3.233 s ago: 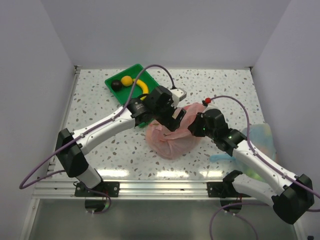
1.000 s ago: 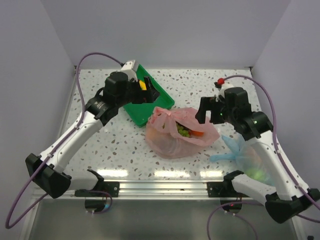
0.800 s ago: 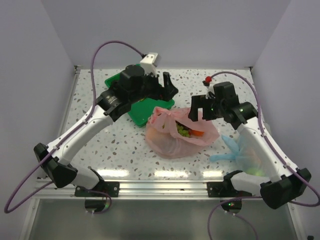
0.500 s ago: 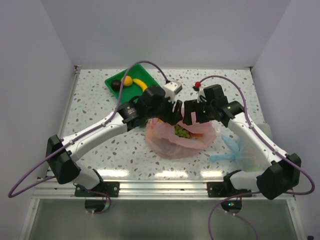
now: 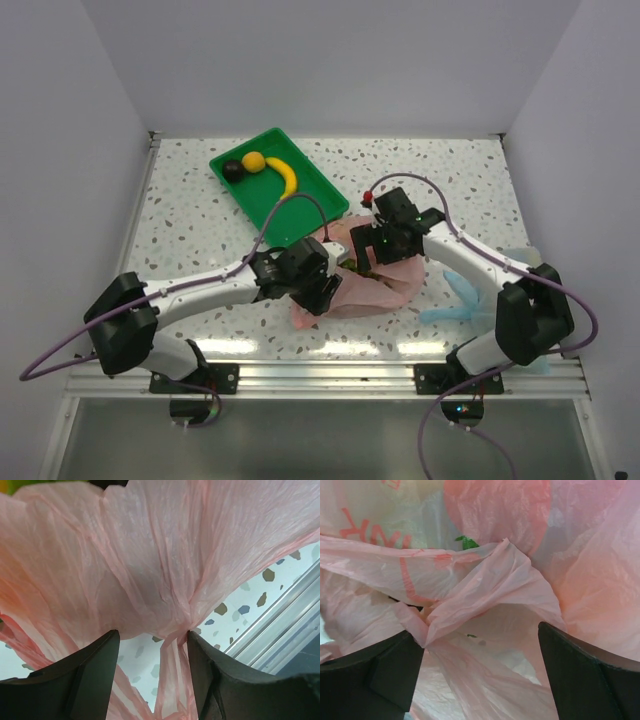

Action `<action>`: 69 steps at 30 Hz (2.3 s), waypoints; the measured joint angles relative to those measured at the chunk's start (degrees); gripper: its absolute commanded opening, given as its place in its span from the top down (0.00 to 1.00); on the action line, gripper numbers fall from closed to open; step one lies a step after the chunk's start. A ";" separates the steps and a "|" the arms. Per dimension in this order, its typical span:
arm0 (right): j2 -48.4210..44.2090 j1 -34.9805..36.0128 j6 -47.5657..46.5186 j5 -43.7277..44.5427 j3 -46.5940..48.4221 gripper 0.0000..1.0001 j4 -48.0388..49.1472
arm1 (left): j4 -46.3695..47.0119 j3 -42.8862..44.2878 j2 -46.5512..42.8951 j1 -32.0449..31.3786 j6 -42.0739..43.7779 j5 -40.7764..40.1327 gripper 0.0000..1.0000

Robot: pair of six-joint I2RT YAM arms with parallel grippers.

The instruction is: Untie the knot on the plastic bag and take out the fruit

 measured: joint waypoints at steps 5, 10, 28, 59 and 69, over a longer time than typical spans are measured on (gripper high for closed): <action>0.09 0.35 0.31 7.26 -0.28 0.62 0.00 | 0.17 -2.23 0.02 0.00 -1.27 -2.27 0.46; 0.09 -3.23 -0.24 12.15 0.83 0.89 -0.50 | -0.79 -3.63 0.76 0.00 -2.43 -4.90 0.63; 8.04 -22.34 10.95 8.48 5.33 0.67 5.14 | -2.93 -12.68 -4.92 0.00 -7.32 -7.23 0.60; -19.61 -8.92 21.75 10.23 -14.75 0.32 1.01 | 3.19 13.84 3.50 0.00 -10.93 -5.57 0.32; -27.47 -11.50 31.04 8.57 -29.14 0.80 0.28 | 1.18 13.81 8.68 0.07 -15.67 -14.01 0.25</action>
